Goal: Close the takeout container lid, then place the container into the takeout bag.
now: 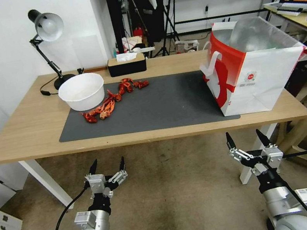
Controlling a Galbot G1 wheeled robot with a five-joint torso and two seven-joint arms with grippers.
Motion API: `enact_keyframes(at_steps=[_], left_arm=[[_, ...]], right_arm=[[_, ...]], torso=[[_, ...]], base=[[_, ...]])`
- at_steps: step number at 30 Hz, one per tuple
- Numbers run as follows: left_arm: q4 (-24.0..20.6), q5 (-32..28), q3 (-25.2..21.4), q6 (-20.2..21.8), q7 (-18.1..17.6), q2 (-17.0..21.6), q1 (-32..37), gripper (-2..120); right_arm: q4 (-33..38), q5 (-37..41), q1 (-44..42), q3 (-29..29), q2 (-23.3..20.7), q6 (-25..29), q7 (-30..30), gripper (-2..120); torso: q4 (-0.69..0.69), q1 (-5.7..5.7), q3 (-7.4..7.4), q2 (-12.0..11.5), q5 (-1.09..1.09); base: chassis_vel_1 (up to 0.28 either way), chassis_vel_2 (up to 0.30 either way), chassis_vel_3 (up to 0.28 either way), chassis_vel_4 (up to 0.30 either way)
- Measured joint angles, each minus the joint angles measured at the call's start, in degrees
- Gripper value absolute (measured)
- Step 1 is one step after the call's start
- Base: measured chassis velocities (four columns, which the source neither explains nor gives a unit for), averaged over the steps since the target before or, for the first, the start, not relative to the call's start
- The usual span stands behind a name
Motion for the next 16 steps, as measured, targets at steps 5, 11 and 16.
enact_keyframes(at_steps=[5,11,16], left_arm=[[0.0,0.0,0.0,0.0,0.0,0.0,0.0,100],[0.0,0.0,0.0,0.1,-0.1,0.0,0.0,100],[0.0,0.0,0.0,0.1,-0.1,0.0,0.0,100]], right_arm=[[0.0,0.0,0.0,0.0,0.0,-0.1,0.0,100],[0.1,0.1,0.1,0.0,-0.1,-0.1,0.0,100],[0.1,0.1,0.1,0.0,-0.1,-0.2,0.0,100]], torso=[[0.0,0.0,0.0,0.0,0.0],[0.0,0.0,0.0,0.0,0.0],[0.0,0.0,0.0,0.0,0.0]], base=[[0.0,0.0,0.0,0.0],[0.0,0.0,0.0,0.0],[0.0,0.0,0.0,0.0]])
